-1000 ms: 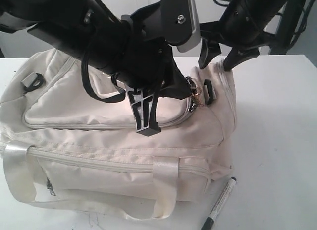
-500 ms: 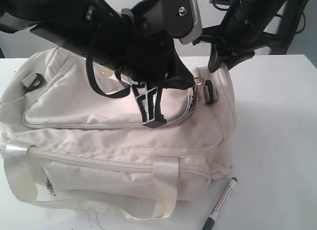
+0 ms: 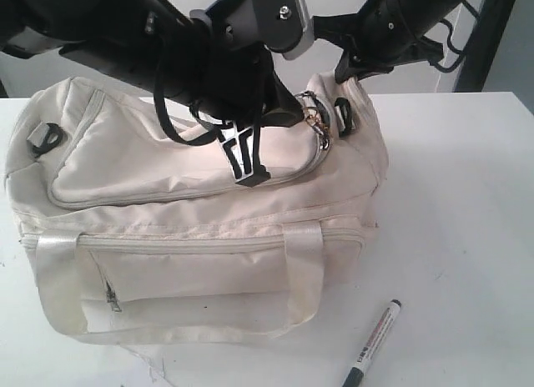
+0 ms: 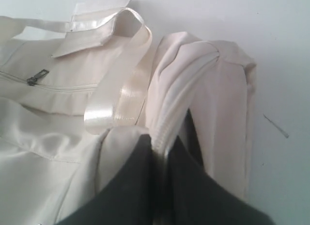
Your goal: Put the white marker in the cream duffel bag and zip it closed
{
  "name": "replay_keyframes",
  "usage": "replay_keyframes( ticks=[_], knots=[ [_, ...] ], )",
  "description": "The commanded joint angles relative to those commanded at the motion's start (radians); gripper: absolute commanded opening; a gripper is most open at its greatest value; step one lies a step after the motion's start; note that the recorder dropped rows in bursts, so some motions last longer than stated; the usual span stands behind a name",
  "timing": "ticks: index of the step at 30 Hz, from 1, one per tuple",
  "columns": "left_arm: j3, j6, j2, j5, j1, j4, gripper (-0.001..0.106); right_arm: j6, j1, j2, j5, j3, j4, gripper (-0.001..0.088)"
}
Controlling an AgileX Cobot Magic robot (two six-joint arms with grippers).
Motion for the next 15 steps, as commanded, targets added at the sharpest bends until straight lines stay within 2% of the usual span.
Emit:
replay_keyframes(
  ticks=[3, 10, 13, 15],
  knots=[
    [0.0, 0.0, 0.01, 0.014, -0.002, -0.011, 0.0, -0.023, 0.0, -0.003, 0.032, 0.0, -0.002, 0.0088],
    [0.0, 0.0, 0.011, 0.023, -0.003, -0.019, 0.0, -0.101, 0.0, -0.095, 0.091, -0.037, 0.011, 0.0513],
    [0.0, 0.0, 0.011, 0.034, -0.003, -0.019, 0.0, -0.198, 0.011, -0.136, 0.187, -0.039, 0.104, 0.0527],
    [0.0, -0.002, 0.011, 0.035, -0.003, -0.019, 0.0, -0.209, 0.021, -0.141, 0.248, -0.039, 0.115, 0.0513]
  ],
)
